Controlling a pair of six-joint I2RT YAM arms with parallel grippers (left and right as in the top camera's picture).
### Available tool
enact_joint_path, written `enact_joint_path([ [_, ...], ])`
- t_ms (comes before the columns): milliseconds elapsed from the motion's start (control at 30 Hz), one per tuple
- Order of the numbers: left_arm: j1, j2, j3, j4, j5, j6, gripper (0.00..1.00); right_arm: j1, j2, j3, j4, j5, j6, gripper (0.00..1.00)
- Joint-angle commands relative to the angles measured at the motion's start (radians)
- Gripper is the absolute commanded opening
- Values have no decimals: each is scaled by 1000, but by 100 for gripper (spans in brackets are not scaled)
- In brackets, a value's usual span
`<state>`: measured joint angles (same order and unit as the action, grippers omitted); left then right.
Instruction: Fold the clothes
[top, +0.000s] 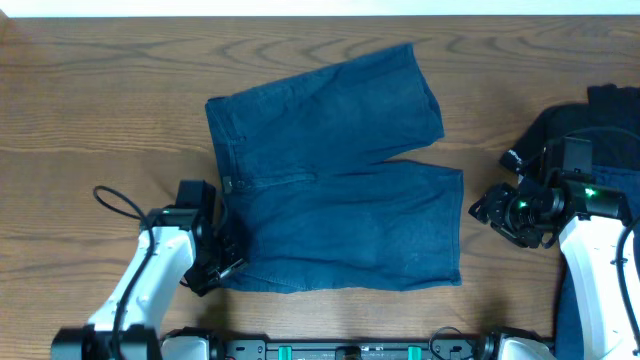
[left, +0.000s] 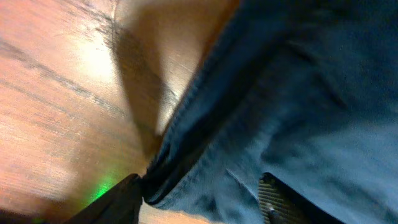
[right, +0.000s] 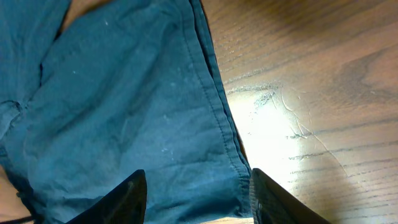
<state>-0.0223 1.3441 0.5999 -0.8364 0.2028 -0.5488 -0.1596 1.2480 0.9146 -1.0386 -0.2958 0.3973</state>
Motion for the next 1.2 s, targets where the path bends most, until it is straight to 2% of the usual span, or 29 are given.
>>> enact_joint_path([
  [0,4,70,-22,24,-1,-53,51,-3,-6,0,-23,-8,-29,52],
  [133,4,126,-22,39,33,-55,31,-3,-6,-2,-51,-7,-40,52],
  [333,6,129,8,28,40,-23,10,-3,-6,-34,-66,-7,-35,52],
  [567,24,129,126,-64,39,61,11,-3,8,-136,-62,1,82,49],
  [733,27,127,152,-68,35,69,16,-3,9,-224,-60,0,130,46],
  [833,27,127,152,-66,35,70,17,0,9,-269,-60,0,152,49],
  [1067,27,127,152,-64,35,70,17,70,9,-433,163,-162,209,49],
  [1167,27,127,152,-64,35,71,17,108,9,-467,196,-165,254,49],
])
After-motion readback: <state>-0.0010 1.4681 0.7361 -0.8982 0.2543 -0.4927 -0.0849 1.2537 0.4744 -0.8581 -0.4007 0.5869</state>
